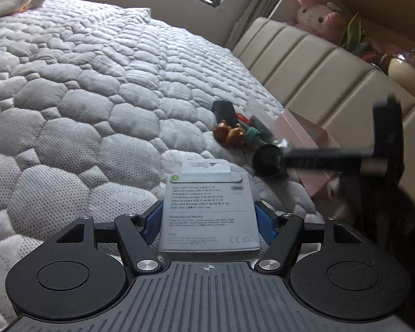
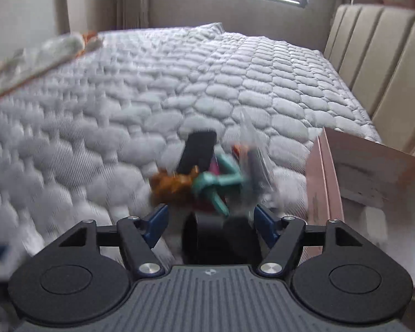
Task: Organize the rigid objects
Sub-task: 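Grasp the black cup with the right tool while the left tool holds the package, then lower the package into the pink box and open the left tool while the right carries the cup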
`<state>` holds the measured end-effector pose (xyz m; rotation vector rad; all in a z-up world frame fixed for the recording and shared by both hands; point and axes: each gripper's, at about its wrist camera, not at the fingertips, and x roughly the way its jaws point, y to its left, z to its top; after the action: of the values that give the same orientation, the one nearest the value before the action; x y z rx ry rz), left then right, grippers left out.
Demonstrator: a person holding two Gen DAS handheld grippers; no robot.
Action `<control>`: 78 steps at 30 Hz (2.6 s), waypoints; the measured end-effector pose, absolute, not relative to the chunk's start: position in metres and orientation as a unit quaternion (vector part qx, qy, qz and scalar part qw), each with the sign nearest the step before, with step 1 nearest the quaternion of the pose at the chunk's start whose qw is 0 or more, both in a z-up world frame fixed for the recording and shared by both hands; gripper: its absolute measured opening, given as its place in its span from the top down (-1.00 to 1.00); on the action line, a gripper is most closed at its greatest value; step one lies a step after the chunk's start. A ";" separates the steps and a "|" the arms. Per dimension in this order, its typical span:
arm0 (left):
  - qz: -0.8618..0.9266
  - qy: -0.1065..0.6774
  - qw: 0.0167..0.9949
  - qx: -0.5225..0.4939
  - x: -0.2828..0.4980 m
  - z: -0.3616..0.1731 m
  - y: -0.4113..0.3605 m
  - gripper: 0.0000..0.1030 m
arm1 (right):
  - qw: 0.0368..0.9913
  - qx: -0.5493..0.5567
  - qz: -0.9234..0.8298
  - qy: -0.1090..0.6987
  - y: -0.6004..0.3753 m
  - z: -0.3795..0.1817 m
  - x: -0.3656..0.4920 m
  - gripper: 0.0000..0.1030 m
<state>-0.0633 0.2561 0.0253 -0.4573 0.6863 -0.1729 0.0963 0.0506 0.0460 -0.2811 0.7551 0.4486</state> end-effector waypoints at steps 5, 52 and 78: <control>-0.084 0.345 0.906 -0.230 -0.066 0.024 0.248 -0.44 | 0.891 -0.191 0.205 0.356 0.038 0.035 0.060 0.73; -0.061 0.405 0.896 -0.170 -0.090 0.034 0.187 -0.44 | 0.898 -0.076 0.255 0.351 -0.047 0.037 0.000 -0.63; -0.041 0.406 0.898 -0.168 -0.093 0.033 0.193 -0.44 | 0.909 -0.104 0.232 0.329 -0.016 0.037 -0.005 -0.64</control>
<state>-0.0925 0.1932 0.0327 -0.3478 0.8403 -0.0845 -0.0053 -0.0158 0.0368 -0.2154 0.6786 0.4785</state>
